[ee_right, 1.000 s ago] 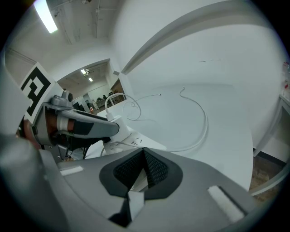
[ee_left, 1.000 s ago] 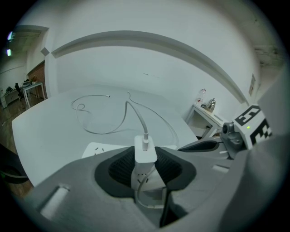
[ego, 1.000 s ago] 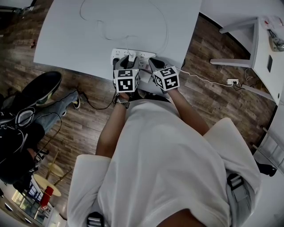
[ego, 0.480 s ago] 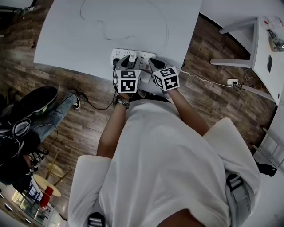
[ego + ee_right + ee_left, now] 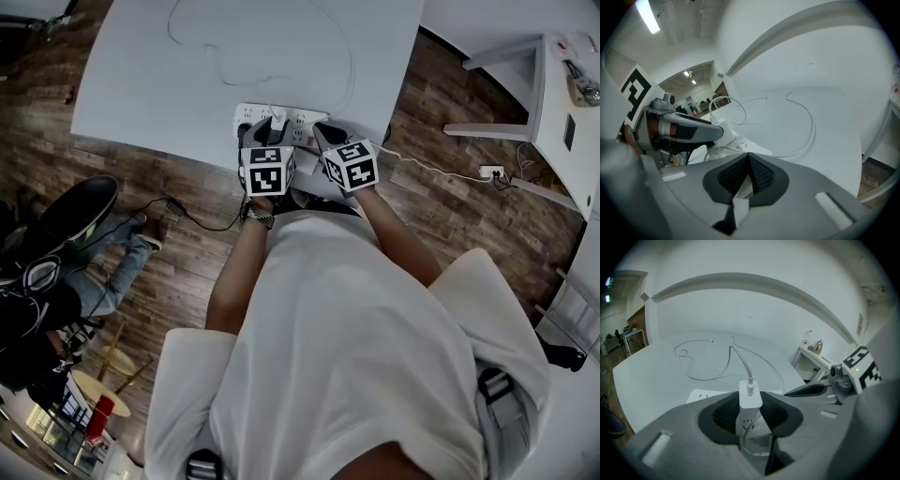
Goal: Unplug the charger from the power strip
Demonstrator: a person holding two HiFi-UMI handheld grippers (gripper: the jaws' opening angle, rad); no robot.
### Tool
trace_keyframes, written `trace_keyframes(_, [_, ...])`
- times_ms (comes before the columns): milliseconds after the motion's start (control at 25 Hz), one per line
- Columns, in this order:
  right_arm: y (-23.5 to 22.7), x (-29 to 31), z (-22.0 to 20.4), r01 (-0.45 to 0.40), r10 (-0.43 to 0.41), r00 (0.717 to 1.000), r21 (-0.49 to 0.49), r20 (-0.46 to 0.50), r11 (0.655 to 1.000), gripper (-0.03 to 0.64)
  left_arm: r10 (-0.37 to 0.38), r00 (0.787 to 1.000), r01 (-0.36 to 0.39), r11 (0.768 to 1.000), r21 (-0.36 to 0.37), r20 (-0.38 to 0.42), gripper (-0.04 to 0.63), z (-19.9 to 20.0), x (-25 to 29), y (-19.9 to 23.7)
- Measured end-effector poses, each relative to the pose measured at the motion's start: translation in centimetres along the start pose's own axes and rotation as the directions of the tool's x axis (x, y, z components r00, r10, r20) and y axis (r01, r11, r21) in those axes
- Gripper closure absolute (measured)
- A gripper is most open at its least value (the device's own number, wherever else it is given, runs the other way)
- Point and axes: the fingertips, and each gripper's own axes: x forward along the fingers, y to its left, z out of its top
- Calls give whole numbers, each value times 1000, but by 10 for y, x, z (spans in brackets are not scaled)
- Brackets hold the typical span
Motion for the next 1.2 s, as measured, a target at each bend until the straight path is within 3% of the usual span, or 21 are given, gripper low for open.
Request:
trace_keyframes(720, [2, 0, 1, -10, 10, 1000, 4, -5, 1000, 615, -11, 1000, 11, 999, -42, 3, 456, 3, -3, 3])
trace_keyframes(1200, [1, -1, 1, -13, 13, 1000, 24, 2, 1000, 615, 25, 999, -24, 999, -39, 24, 456, 4, -2, 2])
